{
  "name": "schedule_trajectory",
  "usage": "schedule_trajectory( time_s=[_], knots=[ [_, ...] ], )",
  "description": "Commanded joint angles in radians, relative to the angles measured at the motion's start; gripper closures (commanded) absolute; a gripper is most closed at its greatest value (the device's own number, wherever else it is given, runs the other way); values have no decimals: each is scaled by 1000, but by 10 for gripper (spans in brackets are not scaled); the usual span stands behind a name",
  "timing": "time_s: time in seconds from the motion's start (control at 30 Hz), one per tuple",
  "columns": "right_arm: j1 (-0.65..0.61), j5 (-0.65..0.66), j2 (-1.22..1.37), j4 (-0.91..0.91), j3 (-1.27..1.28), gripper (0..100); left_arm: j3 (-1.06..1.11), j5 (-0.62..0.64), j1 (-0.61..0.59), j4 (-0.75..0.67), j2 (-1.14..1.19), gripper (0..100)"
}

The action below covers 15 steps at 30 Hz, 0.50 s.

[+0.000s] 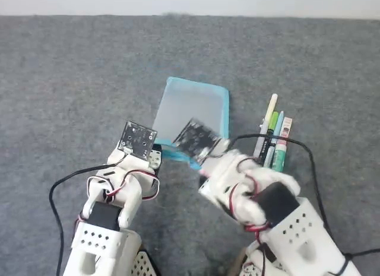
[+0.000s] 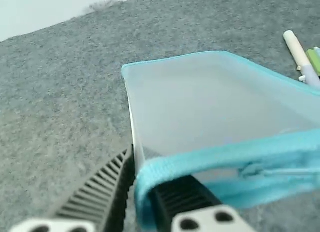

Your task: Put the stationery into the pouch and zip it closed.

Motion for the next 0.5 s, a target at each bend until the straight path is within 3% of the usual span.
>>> schedule_trajectory(
  time_s=[0.0,0.23,0.47],
  knots=[
    [154,57,-24,10,-46,992,-25,38,-48,-37,-15,989],
    [371,103,193,-64,-54,992,-33,44,-101,-37,-14,989],
    [478,104,375,-114,-120,992,-24,44,-147,-35,-9,989]
  ],
)
